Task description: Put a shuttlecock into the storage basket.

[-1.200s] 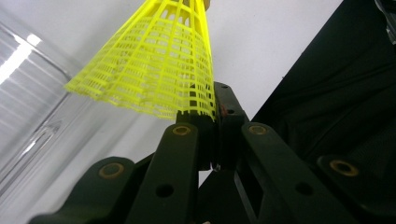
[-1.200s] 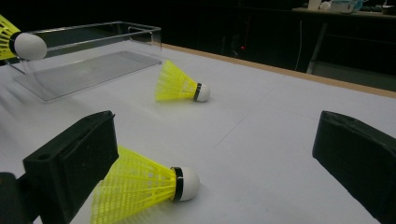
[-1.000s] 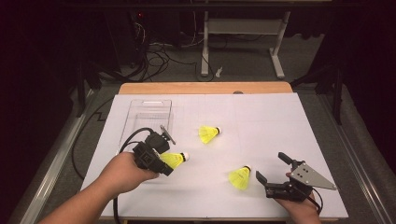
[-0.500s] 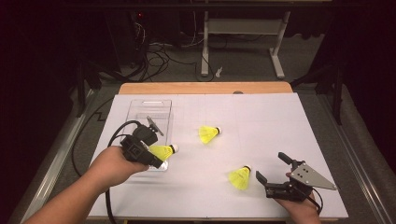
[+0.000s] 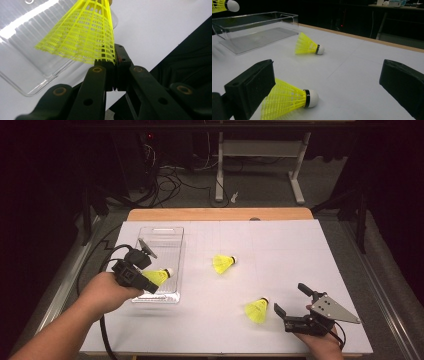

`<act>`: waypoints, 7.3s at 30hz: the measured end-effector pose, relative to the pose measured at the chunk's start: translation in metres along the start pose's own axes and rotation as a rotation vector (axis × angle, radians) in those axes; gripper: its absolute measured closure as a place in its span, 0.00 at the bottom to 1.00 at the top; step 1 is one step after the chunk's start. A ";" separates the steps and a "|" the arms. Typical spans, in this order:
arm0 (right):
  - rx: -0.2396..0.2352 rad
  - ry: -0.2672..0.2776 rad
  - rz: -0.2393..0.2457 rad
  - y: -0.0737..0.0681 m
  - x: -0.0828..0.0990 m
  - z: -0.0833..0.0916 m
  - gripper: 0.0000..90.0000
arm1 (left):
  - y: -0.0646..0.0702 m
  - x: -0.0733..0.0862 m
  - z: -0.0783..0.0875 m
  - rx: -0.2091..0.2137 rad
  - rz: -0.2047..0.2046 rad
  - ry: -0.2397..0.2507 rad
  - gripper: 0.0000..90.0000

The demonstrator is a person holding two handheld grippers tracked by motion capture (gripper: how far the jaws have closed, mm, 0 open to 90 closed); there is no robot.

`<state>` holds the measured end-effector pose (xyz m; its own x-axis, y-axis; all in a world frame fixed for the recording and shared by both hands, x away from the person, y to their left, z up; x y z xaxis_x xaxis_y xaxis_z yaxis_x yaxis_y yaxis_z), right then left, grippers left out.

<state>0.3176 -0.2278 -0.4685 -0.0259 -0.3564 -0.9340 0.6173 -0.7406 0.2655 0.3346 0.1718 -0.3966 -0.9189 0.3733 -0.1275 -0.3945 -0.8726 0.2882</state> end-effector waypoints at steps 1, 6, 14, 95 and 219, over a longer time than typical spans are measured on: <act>0.000 0.000 0.000 0.000 0.000 0.000 0.01 | -0.003 0.000 0.001 -0.001 0.009 -0.001 0.98; -0.001 -0.002 0.002 0.000 0.000 0.000 0.01 | -0.014 0.002 0.002 -0.010 0.030 -0.003 0.98; -0.001 -0.002 0.003 0.000 0.000 0.000 0.01 | -0.024 0.004 0.003 -0.016 0.059 -0.007 0.98; -0.005 0.012 -0.017 0.004 0.000 0.003 0.01 | -0.032 -0.093 -0.002 -0.048 0.173 0.028 0.98; -0.010 0.010 -0.011 0.004 0.001 0.002 0.01 | -0.042 -0.101 -0.097 -0.063 0.203 -0.045 0.79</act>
<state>0.3183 -0.2318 -0.4678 -0.0253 -0.3422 -0.9393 0.6250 -0.7387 0.2523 0.4446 0.1405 -0.4879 -0.9792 0.2008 -0.0296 -0.2020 -0.9486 0.2438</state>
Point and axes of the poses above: each handheld gripper's, and its own axes: z roughly backward along the jaws, x roughly out of its underside, y roughly to its right, the point moved 8 cm from there along -z, roughly forward along the jaws, and after that the axes turned 14 degrees about z, right-handed, at the moved point
